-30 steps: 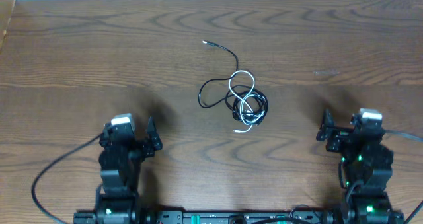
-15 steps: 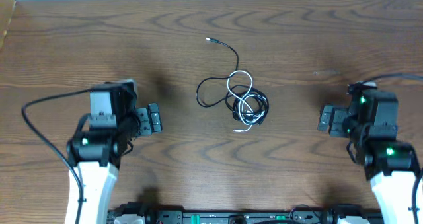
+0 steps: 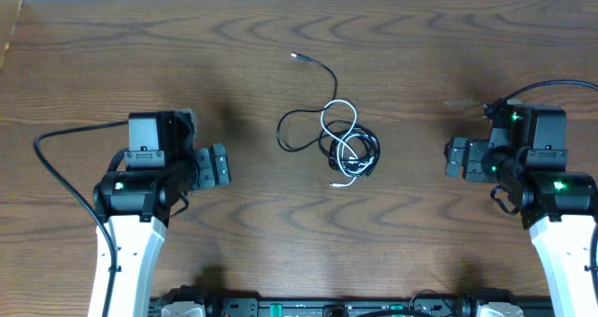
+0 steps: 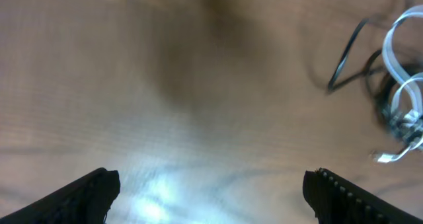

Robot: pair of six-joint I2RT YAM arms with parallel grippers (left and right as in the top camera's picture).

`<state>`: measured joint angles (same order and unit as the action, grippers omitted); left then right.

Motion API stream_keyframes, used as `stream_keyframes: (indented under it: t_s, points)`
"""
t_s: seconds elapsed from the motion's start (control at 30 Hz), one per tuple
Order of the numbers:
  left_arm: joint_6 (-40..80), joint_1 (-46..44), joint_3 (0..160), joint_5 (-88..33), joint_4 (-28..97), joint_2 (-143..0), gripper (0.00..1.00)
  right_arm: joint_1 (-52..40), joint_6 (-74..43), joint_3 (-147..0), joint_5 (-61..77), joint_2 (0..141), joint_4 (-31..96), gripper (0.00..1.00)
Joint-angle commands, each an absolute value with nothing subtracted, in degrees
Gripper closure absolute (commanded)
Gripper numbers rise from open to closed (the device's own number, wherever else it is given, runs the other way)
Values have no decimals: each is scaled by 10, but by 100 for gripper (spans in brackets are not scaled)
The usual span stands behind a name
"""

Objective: Untangle cables
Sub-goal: 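Move the left gripper toward the tangled black and white cables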

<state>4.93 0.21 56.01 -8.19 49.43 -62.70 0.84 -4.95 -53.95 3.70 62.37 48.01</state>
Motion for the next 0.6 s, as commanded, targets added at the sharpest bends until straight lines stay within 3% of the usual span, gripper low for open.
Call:
stream_keyframes:
  t_s: [0.0, 0.33, 0.57]
  points:
    - [66, 1, 573, -146, 435, -628, 6, 11, -42, -552, 47, 620, 479, 1]
    - [97, -68, 583, -149, 331, -686, 6, 11, -43, -552, 47, 620, 480, 1]
    - [98, -188, 651, -124, 322, -829, 11, 11, -43, -552, 47, 620, 480, 1]
